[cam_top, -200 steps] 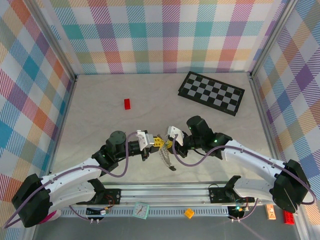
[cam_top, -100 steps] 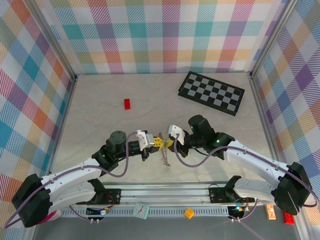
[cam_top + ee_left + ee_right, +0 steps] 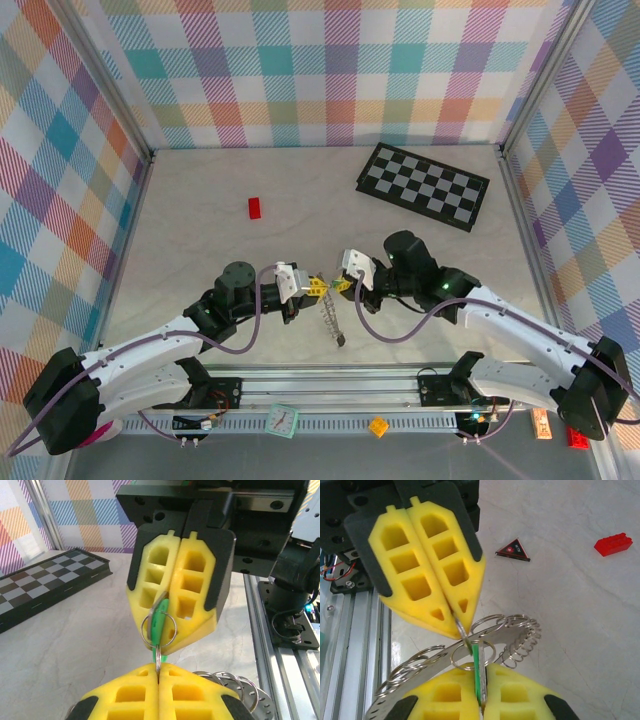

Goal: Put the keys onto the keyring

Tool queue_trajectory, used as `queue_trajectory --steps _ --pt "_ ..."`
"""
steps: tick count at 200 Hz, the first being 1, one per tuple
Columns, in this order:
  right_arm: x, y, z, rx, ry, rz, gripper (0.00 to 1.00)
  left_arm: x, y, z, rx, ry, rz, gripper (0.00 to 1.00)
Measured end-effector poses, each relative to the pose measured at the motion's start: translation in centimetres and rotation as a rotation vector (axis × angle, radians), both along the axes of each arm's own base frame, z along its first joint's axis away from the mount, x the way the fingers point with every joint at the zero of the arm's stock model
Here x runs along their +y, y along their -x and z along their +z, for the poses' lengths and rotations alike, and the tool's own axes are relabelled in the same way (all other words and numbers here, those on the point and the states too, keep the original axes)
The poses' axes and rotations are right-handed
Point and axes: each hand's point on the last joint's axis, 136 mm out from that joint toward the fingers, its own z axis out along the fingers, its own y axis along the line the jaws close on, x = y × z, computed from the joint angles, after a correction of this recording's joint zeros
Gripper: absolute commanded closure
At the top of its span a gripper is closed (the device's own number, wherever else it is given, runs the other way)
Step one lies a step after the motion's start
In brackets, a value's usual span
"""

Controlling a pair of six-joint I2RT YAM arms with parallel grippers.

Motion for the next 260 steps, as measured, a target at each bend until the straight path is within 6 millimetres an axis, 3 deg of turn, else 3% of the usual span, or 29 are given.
queue_trajectory --steps 19,39,65,112,138,174,196,216,260 --pt "-0.2 0.0 -0.3 -0.007 0.021 -0.001 1.0 0.0 0.0 -0.2 0.002 -0.006 -0.001 1.0" --pt "-0.4 0.0 -0.3 -0.012 0.034 -0.003 1.0 0.0 0.0 0.0 0.0 -0.006 -0.002 0.78" --pt "-0.6 -0.3 0.2 -0.034 0.052 -0.01 1.0 0.1 -0.3 0.0 0.01 -0.002 0.019 0.6" --pt "-0.3 -1.3 1.0 -0.06 0.11 -0.007 1.0 2.0 -1.3 2.0 -0.02 0.086 0.147 0.48" --pt "0.5 -1.7 1.4 -0.057 0.126 0.013 1.0 5.6 -3.5 5.0 -0.07 0.174 0.389 0.41" --pt "3.7 -0.9 2.3 -0.053 0.122 0.102 1.0 13.7 -5.6 9.4 -0.113 0.349 0.799 0.36" --pt "6.4 0.3 2.6 -0.018 0.08 0.166 1.0 18.4 -5.9 9.9 -0.093 0.416 1.01 0.34" --pt "8.6 0.8 2.5 0.052 0.018 0.191 1.0 21.5 -5.8 9.4 -0.065 0.443 1.15 0.32" --pt "12.1 -0.5 0.7 0.196 -0.059 0.154 1.0 24.6 -5.8 8.0 -0.009 0.412 1.315 0.29"
